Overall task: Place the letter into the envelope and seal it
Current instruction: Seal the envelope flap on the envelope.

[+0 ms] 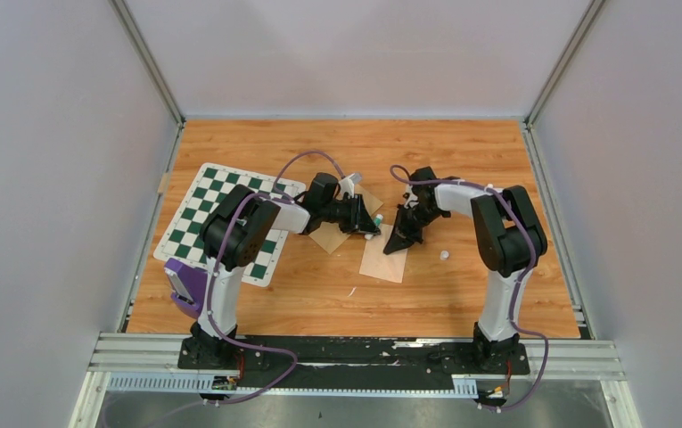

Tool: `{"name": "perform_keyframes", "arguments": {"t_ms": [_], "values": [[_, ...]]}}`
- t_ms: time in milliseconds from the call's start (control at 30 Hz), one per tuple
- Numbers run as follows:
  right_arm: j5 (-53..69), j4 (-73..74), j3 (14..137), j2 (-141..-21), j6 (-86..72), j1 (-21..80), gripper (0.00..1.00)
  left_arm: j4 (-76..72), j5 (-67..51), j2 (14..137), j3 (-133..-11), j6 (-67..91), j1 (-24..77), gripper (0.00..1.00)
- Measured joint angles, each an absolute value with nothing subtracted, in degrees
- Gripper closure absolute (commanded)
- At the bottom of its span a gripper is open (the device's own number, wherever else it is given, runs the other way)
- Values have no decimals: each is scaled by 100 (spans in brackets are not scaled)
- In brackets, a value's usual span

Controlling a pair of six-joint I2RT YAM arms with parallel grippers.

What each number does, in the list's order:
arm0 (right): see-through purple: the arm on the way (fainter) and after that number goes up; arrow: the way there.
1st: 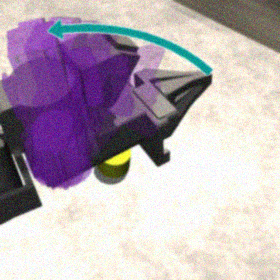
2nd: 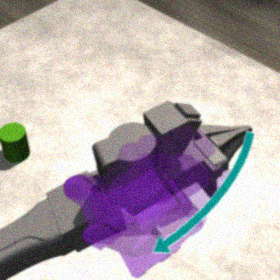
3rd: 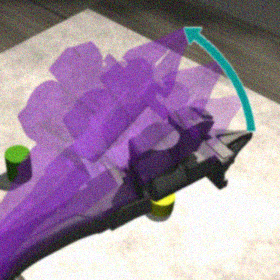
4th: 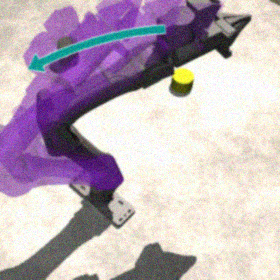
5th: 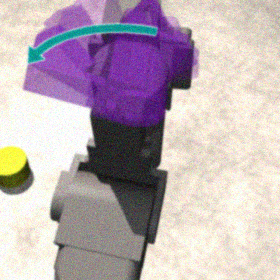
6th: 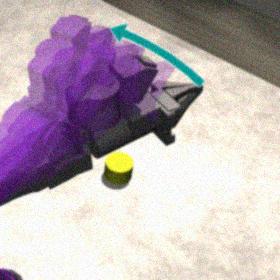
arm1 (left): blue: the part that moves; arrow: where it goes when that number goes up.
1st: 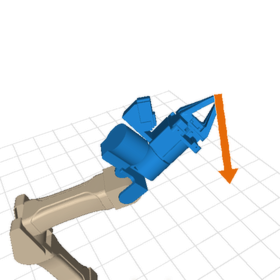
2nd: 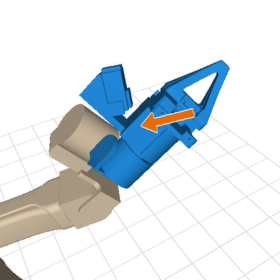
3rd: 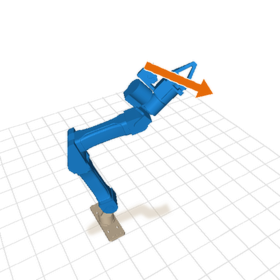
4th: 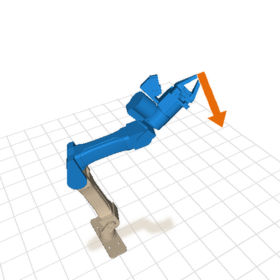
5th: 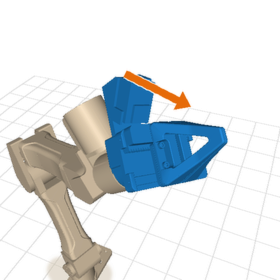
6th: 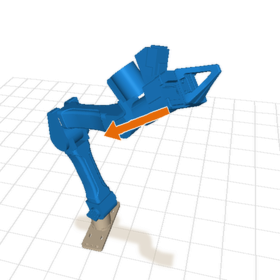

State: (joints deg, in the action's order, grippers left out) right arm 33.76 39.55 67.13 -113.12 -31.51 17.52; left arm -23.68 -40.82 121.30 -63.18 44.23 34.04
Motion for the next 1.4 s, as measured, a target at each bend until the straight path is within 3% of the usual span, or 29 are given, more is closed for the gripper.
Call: {"name": "perform_keyframes", "arguments": {"t_ms": [1000,1400], "values": [[996,3583,6399,-10481,-2768,2950,100,-1815,-3948,12086,-6554,4416,3433,100],[847,3334,6184,-10283,-2665,3033,100,-1721,-3905,12088,-6598,4473,3430,100]]}}
